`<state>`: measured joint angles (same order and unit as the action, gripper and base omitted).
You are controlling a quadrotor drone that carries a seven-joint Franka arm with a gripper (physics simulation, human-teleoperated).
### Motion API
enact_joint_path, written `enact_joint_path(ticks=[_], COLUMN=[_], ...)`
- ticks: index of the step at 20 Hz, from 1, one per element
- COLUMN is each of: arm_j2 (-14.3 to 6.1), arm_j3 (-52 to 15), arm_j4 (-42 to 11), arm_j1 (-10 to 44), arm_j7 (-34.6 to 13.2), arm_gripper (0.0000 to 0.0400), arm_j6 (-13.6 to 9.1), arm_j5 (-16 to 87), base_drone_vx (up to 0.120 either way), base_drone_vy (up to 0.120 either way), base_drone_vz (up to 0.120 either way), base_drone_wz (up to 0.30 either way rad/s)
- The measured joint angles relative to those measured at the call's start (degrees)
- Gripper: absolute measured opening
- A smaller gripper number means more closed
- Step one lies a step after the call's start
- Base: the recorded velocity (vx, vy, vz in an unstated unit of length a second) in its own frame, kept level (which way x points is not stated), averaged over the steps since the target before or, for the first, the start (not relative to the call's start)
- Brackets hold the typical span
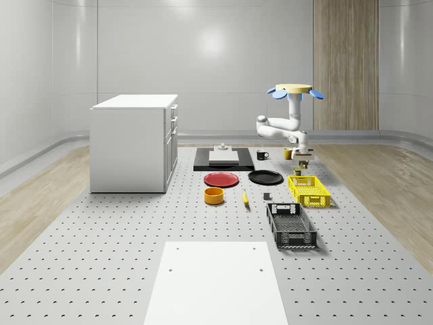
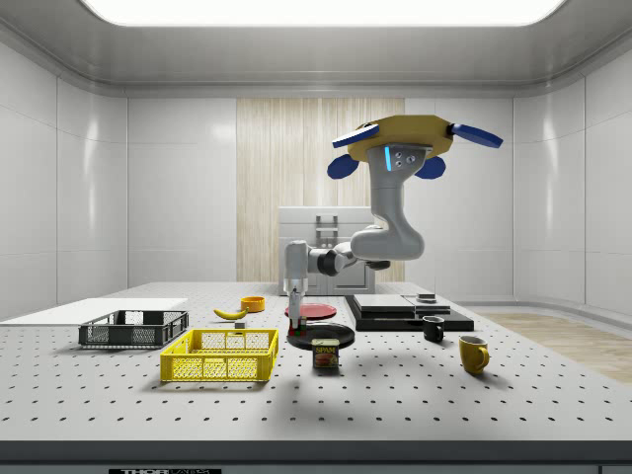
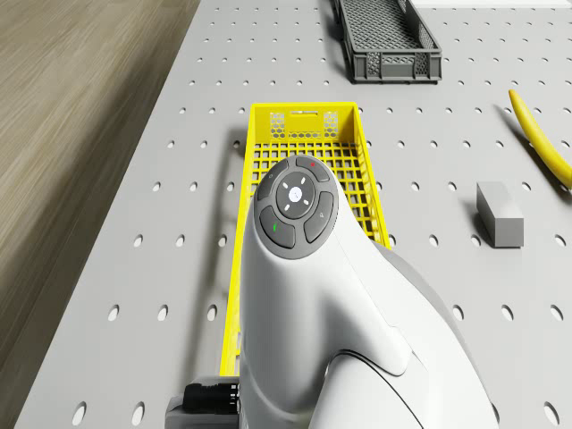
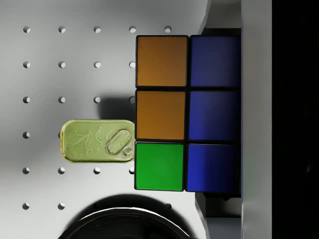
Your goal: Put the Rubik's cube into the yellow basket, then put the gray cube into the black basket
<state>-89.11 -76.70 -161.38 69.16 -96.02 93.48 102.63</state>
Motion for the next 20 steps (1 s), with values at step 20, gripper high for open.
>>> enact_joint_path(ticks=[20], arm_j2=[-0.5], arm_j3=[-0.1], arm_j4=[0.0], arm_j1=[0.1], arm_j7=[-0.1], arm_gripper=[0.0323], arm_j6=[0.5], arm_j5=[-0.2], base_drone_vx=[0.120], base_drone_vy=[-0.016], base_drone_vz=[0.000], base_drone_wz=[0.000])
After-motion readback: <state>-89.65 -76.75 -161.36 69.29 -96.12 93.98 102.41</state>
